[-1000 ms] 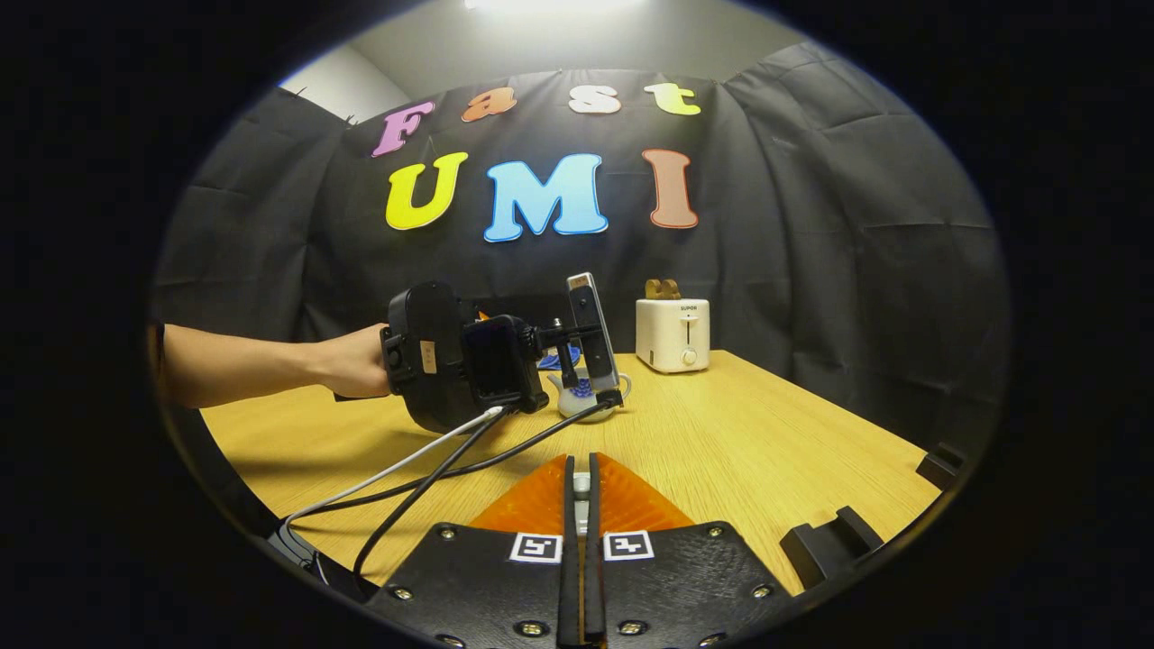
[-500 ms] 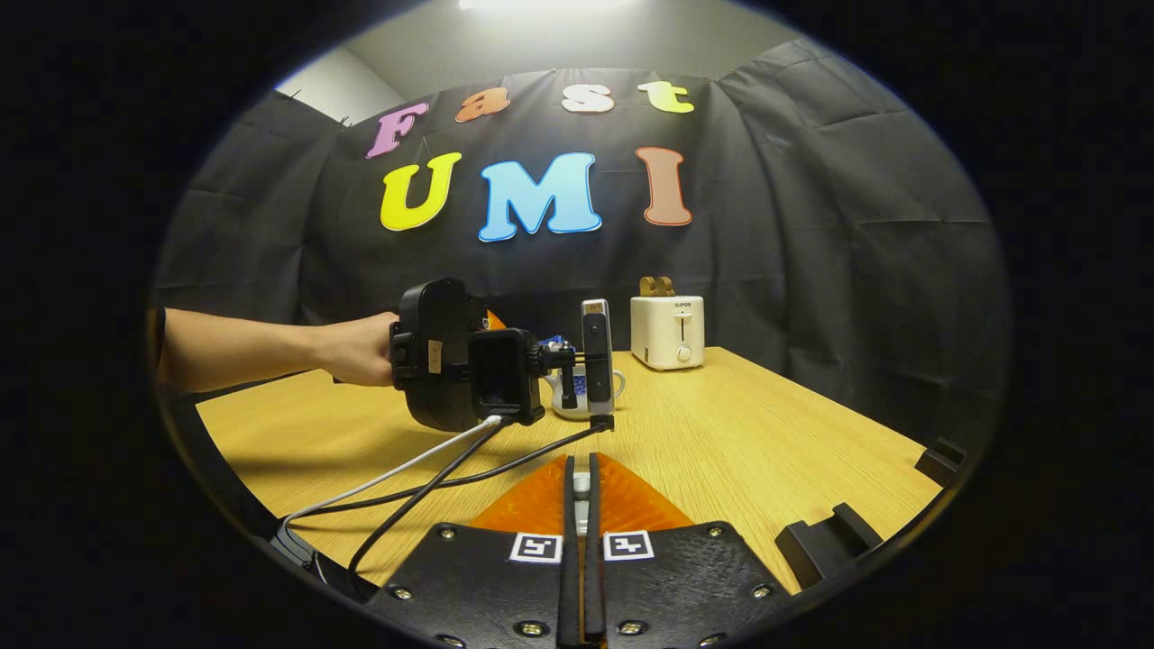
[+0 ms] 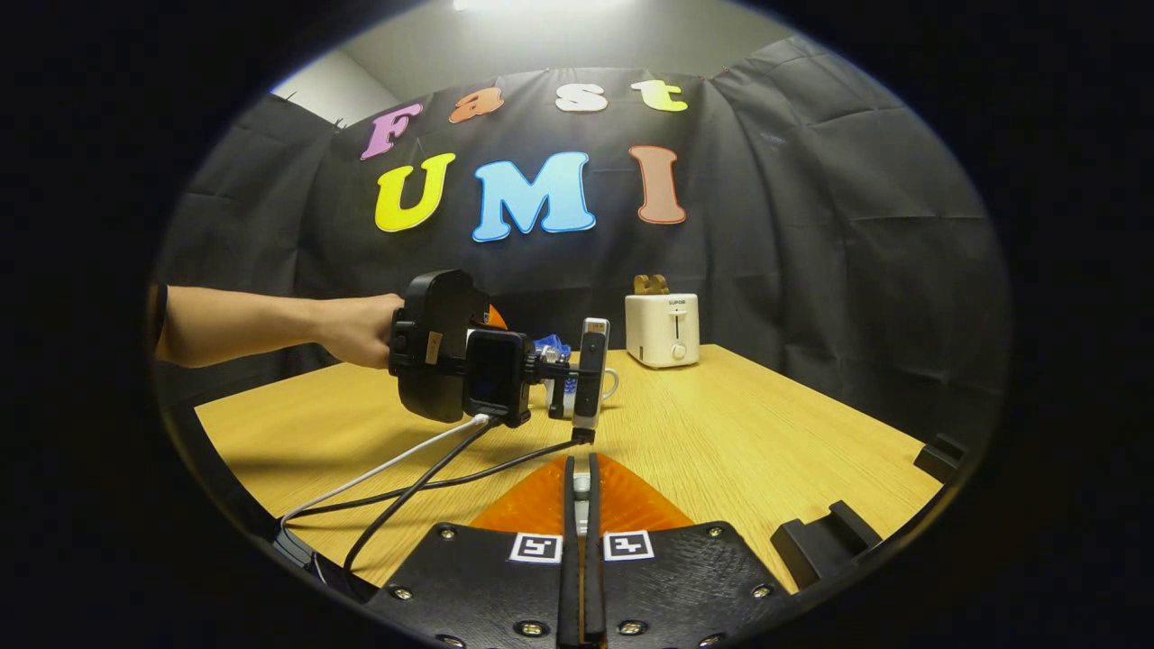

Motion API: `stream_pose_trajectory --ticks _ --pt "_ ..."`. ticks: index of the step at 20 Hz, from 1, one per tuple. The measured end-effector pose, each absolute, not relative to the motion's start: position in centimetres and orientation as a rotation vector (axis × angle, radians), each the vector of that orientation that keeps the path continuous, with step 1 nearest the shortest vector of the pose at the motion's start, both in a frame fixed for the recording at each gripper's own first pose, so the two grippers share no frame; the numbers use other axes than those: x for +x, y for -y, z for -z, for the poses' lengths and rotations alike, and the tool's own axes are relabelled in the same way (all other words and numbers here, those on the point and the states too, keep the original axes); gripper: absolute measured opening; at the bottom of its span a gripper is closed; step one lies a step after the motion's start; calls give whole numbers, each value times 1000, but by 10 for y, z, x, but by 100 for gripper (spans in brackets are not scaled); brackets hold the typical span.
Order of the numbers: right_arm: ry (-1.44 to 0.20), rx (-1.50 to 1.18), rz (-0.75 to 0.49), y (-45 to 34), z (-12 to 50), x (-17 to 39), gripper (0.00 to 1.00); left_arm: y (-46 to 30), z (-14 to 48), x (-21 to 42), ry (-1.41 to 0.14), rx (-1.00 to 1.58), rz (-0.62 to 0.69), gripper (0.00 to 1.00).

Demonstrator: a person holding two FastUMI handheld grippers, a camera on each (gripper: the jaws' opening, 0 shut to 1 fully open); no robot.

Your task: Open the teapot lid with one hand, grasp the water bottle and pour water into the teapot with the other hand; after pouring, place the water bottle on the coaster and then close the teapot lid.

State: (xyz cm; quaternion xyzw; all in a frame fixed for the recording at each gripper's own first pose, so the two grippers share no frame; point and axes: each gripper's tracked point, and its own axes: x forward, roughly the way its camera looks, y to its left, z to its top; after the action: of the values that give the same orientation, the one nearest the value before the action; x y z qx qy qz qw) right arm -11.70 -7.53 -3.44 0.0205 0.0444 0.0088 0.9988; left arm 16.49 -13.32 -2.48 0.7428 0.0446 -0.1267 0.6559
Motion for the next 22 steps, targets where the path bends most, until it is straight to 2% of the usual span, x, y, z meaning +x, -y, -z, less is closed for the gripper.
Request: stream_pose_trajectory --ticks 8,13,14,22 --pt "-101 43 -12 79 38 -117 2 136 22 167 -114 1792 271 87" --pt "-107 43 -14 77 39 -116 2 140 11 166 -78 1850 250 74" --pt "-107 41 -14 77 39 -116 2 140 11 166 -80 1861 248 87" --pt "-111 40 -16 77 39 -116 2 145 2 166 -56 1944 250 87"
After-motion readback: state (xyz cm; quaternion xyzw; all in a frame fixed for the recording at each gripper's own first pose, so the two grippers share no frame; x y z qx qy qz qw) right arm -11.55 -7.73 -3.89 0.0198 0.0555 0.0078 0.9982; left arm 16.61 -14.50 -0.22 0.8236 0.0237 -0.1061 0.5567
